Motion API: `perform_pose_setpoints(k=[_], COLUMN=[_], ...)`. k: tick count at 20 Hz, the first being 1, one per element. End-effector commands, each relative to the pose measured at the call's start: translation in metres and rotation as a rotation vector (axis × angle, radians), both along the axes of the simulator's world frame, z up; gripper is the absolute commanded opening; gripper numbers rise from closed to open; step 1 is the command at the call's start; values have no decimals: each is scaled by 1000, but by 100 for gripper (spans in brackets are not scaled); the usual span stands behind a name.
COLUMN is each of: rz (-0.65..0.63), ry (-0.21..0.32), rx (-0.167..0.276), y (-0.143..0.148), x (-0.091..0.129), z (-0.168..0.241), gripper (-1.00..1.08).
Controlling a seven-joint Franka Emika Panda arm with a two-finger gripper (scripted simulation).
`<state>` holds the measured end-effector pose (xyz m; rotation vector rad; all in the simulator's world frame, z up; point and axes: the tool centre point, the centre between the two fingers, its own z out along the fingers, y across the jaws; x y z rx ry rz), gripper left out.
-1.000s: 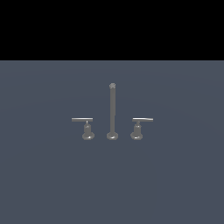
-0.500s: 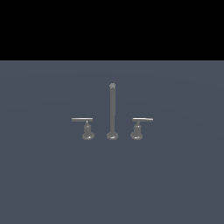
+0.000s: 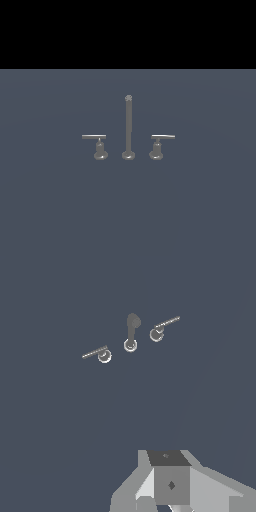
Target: Turn on the faucet by rotating a designated handle.
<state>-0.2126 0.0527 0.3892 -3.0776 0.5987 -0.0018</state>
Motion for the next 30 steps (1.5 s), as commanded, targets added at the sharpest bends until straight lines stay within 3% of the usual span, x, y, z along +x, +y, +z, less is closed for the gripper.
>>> perform_pose_setpoints(k=[1,16,30], rz=[-56,-375,-641], ry=[0,3,5], rx=[1,4,8], y=[9,52,76], x=[6,52,101], z=[-14,-95,-163], gripper=[-100,-100,-100])
